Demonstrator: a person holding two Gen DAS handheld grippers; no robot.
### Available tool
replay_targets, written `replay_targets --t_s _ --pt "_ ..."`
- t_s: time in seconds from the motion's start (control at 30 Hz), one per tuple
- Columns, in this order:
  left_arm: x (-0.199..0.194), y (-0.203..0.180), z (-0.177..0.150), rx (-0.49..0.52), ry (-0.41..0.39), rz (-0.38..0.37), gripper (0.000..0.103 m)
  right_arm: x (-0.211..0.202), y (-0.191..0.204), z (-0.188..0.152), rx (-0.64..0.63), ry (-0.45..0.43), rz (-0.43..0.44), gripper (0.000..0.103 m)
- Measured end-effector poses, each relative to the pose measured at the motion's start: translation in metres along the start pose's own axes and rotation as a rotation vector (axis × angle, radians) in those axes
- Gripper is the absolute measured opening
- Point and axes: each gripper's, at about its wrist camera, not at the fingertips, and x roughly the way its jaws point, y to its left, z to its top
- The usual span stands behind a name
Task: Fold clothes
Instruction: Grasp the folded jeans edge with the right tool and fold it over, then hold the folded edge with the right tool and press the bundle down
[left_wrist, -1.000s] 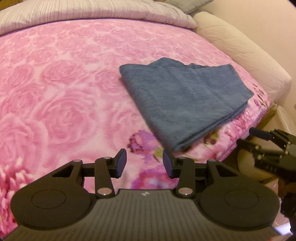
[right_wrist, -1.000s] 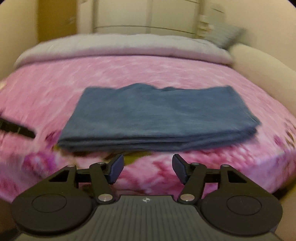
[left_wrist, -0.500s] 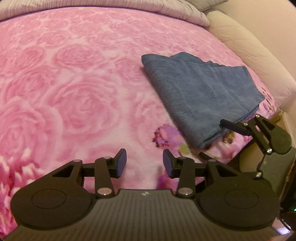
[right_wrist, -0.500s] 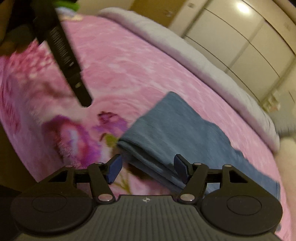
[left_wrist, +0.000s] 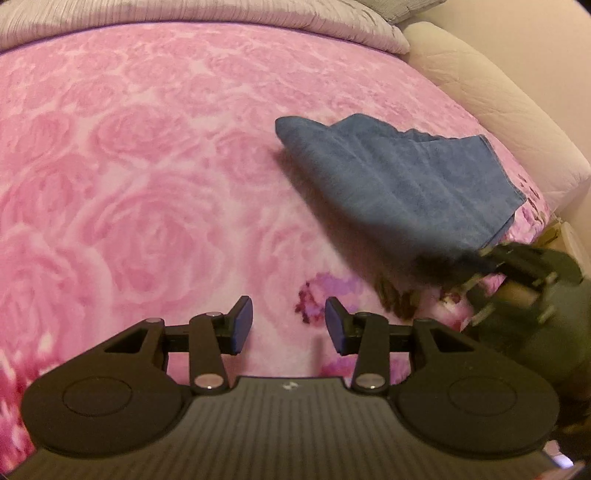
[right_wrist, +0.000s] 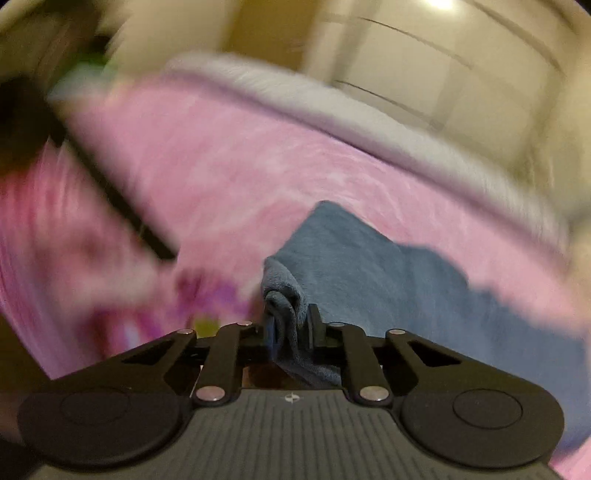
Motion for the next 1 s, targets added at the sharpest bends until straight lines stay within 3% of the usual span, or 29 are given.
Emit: replay_targets --t_s 0.1,0.23,0.33,0.5,0.67,0.83,0.9,0.93,1.0 --pt "0.004 -0.014 0.011 0.040 -0.010 -0.006 0.038 -0.027 -0.063 0.008 0.410 -0.081 0.073 0.012" --pt "0.018 -0.045 0.028 0.104 -0.018 -0.045 0.038 -0.064 -0.165 -0.021 0.938 -0.217 0.079 0.012" --pt "0.033 -0.073 0.043 0.159 -0.019 -0.090 0.038 -0.075 -0.221 -0.054 1.136 -0.255 0.026 0.012" --pt "0.066 -0.128 0.065 0.254 -0.021 -0.172 0.038 -0.055 -0.278 -0.112 1.420 -0.199 -0.038 0.015" --pt "0.093 -0.163 0.081 0.287 -0.021 -0.196 0.038 -0.063 -0.291 -0.116 1.433 -0.274 -0.023 0.015" --pt "0.114 -0.181 0.089 0.299 -0.007 -0.203 0.038 -0.095 -0.296 -0.079 1.139 -0.392 -0.155 0.013" --pt "0.121 -0.186 0.091 0.301 0.005 -0.205 0.038 -0.100 -0.300 -0.068 1.046 -0.388 -0.233 0.013" --pt "0.123 -0.188 0.092 0.301 0.010 -0.206 0.038 -0.095 -0.306 -0.069 1.045 -0.339 -0.272 0.013" --pt "0.127 -0.194 0.094 0.312 0.014 -0.213 0.038 -0.077 -0.326 -0.088 1.165 -0.238 -0.302 0.013"
